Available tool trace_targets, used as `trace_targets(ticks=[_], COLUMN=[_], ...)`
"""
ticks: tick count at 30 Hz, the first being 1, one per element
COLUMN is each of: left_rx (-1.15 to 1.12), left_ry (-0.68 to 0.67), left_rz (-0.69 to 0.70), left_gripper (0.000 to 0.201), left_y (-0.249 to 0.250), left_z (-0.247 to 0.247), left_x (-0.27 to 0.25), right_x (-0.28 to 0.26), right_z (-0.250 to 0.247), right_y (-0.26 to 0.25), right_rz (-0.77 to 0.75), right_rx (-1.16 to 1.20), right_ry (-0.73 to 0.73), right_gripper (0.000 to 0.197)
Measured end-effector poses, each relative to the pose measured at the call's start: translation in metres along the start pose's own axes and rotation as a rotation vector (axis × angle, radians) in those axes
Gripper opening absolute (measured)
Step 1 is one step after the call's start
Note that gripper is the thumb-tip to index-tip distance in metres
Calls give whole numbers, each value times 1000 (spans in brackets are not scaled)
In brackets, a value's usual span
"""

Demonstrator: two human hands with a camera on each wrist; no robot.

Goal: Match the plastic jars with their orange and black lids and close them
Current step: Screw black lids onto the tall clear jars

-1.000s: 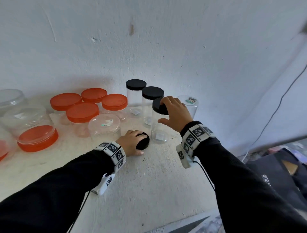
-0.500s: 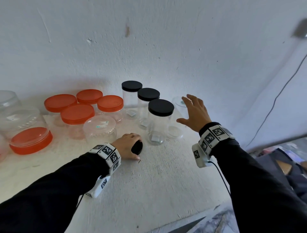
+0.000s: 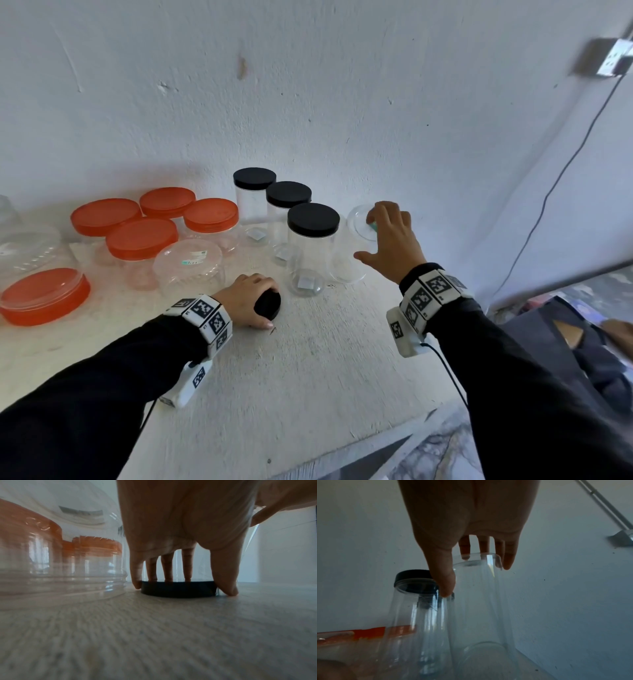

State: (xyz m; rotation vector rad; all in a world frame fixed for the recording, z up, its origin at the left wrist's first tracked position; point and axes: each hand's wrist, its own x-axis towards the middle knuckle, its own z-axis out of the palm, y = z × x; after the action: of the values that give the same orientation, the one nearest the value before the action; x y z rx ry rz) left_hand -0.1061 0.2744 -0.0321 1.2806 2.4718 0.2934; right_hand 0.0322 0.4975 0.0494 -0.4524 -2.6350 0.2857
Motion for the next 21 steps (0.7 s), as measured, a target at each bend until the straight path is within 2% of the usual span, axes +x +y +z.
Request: trace_targets(ticks=[3,8,12,15,21], left_rx=[-6,-44,-101,-104,-156], left_ry=[15,55,148,230,379], left_rz=[4,68,168,183,123], left_gripper=[64,72,89,86,79], left_y=[0,1,0,-8,-30], left_z=[-1,-4,-6,-10,-22], left_x=[0,-8,-27,-47,-100], right_x=[-12,-33,-46,-51,-62], right_z=[-6,-18,-28,-33,-24], right_y=[-7,-25,-44,-59,-80], right_rz=[-41,-155,-213,-254,-261], right_rx=[-79,-148,-112,-69,-5], right_ry=[-29,-96,-170,-176,-145], right_gripper=[78,85,78,74,68])
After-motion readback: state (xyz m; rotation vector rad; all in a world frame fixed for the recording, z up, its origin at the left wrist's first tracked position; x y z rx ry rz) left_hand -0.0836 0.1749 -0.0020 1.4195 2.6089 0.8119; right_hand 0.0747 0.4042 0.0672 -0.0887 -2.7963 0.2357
